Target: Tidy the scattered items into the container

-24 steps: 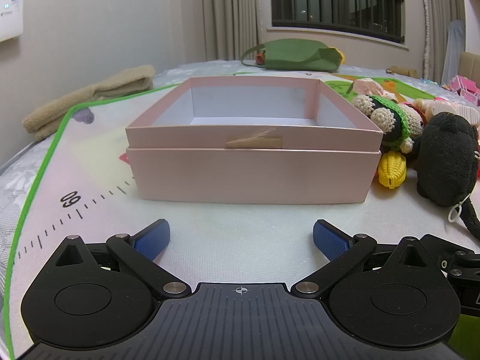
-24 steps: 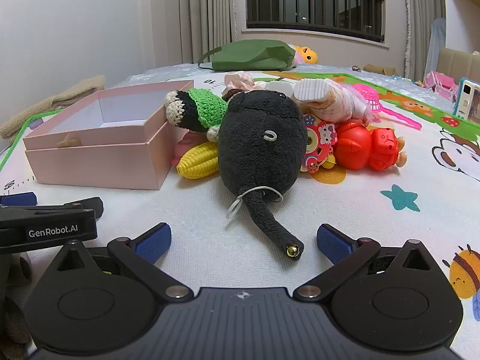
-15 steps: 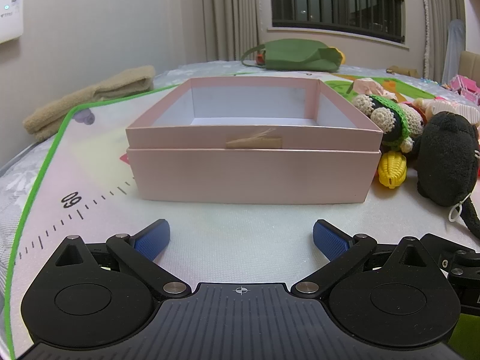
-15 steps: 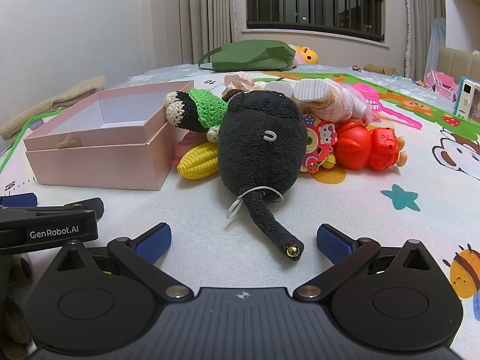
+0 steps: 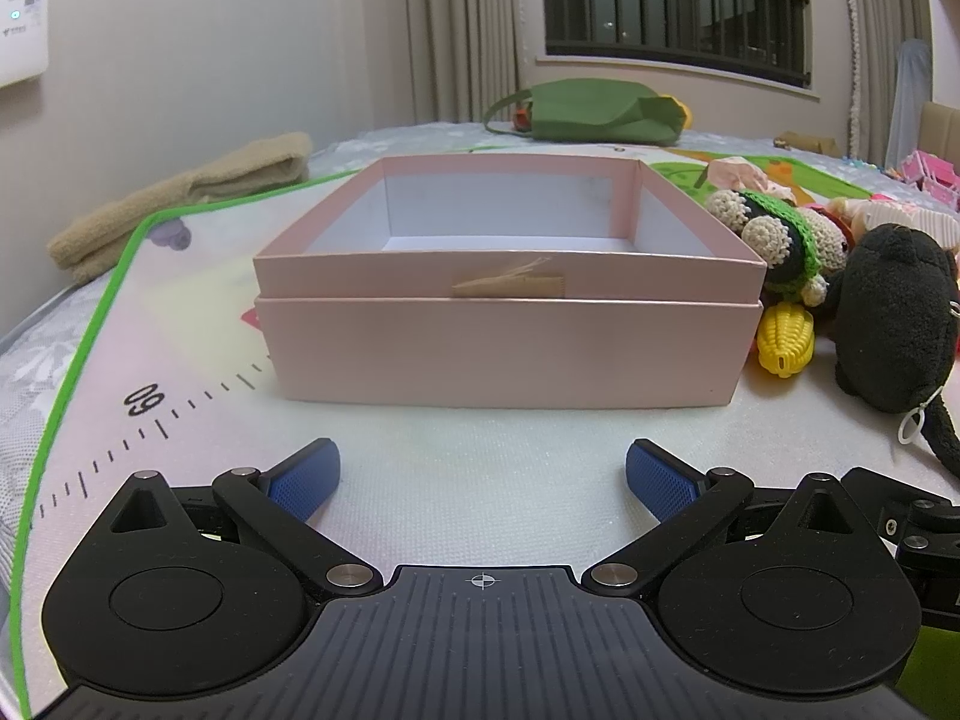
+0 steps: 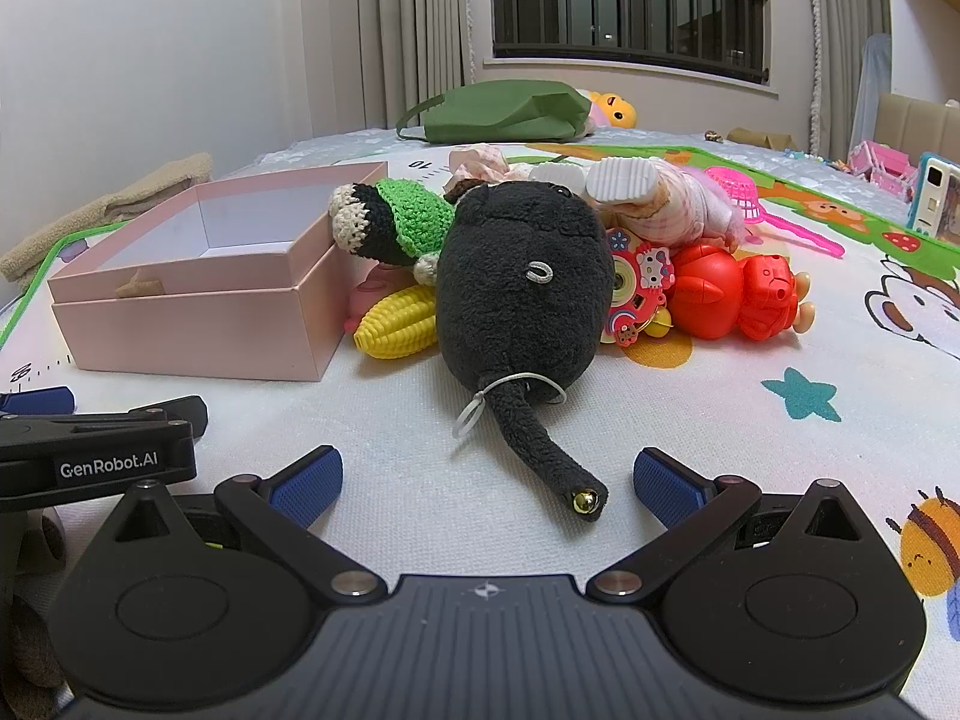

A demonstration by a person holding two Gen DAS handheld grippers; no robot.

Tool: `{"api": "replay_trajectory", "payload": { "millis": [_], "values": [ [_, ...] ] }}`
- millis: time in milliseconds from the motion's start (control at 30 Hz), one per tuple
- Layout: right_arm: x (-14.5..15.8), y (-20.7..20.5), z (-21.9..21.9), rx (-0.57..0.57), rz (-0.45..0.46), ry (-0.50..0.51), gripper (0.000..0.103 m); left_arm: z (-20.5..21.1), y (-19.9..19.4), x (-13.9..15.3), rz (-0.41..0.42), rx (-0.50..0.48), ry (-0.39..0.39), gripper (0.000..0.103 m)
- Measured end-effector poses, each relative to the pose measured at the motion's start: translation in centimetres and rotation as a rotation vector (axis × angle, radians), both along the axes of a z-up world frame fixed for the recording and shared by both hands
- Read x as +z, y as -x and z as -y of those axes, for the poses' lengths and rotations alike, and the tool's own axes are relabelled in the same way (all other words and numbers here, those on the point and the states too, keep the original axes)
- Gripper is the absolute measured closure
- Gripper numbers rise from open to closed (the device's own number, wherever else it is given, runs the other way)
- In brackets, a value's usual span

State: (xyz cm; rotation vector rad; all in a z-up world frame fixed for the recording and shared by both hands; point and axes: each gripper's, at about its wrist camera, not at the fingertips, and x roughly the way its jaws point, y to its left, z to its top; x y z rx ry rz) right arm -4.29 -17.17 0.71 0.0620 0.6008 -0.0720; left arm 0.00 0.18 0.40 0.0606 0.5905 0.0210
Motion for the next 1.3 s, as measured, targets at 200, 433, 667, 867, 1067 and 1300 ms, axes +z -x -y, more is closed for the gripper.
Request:
{"api": "replay_trajectory", "payload": {
  "millis": [200,433,667,867,1067,1300],
  "values": [
    [0.0,0.01,-0.01,0.0,0.0,-0.001,0.0,0.02,0.02,-0.05,0.0,-0.003,-0.001,0.0],
    [0.01,0.02,-0.03,0.0,0.001,-0.002,0.0,0.03,0.03,-0.07,0.001,-0.009,-0.001,0.0],
    [0.03,0.02,-0.03,0.0,0.001,-0.002,0.0,0.04,0.04,-0.08,0.001,-0.011,-0.001,0.0],
    [0.03,0.03,-0.04,0.0,0.001,-0.002,0.0,0.06,0.06,-0.05,0.001,-0.014,-0.001,0.0],
    [0.02,0.05,-0.03,0.0,0.001,-0.002,0.0,0.07,0.06,-0.08,0.002,-0.017,-0.001,0.0],
    [-0.13,0.1,0.01,-0.001,-0.007,0.002,0.0,0.11,0.07,-0.07,0.001,-0.017,-0.001,0.0]
  ]
}}
